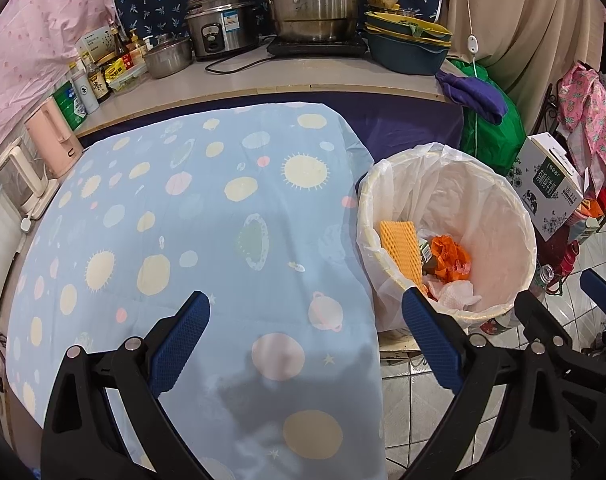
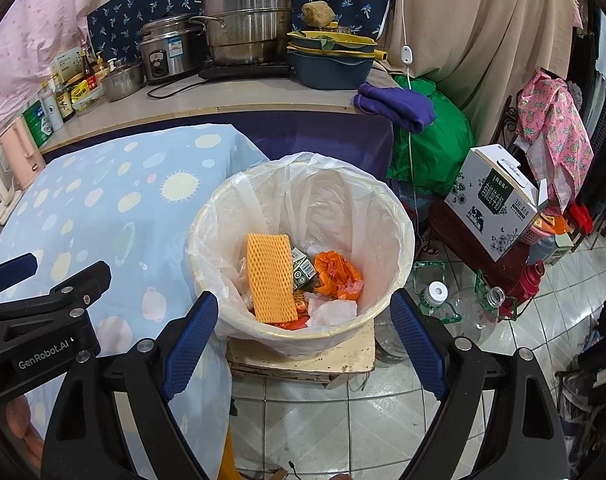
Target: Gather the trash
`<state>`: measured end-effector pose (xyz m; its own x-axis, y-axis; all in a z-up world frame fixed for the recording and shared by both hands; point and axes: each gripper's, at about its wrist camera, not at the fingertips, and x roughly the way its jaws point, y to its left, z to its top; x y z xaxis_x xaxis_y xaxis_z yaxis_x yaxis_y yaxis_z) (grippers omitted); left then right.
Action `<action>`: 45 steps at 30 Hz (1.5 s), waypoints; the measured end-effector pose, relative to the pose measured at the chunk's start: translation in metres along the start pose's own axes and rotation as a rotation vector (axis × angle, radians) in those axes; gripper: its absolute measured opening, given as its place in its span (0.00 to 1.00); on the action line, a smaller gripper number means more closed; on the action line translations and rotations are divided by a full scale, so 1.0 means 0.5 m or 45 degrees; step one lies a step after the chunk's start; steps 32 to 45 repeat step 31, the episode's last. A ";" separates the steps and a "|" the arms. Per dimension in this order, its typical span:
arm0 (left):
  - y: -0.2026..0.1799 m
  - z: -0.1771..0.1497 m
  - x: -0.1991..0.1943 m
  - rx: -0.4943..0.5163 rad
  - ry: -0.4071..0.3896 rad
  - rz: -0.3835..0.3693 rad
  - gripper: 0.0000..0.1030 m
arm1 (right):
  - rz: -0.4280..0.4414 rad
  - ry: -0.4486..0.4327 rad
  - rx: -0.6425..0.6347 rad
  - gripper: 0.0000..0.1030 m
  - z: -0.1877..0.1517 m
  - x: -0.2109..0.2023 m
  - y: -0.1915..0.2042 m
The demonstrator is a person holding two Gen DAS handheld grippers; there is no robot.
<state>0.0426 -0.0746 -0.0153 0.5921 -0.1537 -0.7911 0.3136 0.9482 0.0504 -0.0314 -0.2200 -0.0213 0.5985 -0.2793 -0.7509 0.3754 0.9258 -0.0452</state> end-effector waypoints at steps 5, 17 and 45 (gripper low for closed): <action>0.001 -0.002 0.001 0.000 0.002 0.002 0.90 | 0.002 0.014 0.000 0.82 0.000 0.005 0.002; 0.006 -0.005 0.007 -0.005 0.013 0.008 0.90 | 0.009 0.026 0.007 0.88 -0.002 0.011 -0.001; 0.005 -0.009 0.011 -0.007 0.018 0.009 0.90 | 0.007 0.043 0.009 0.88 -0.008 0.019 -0.002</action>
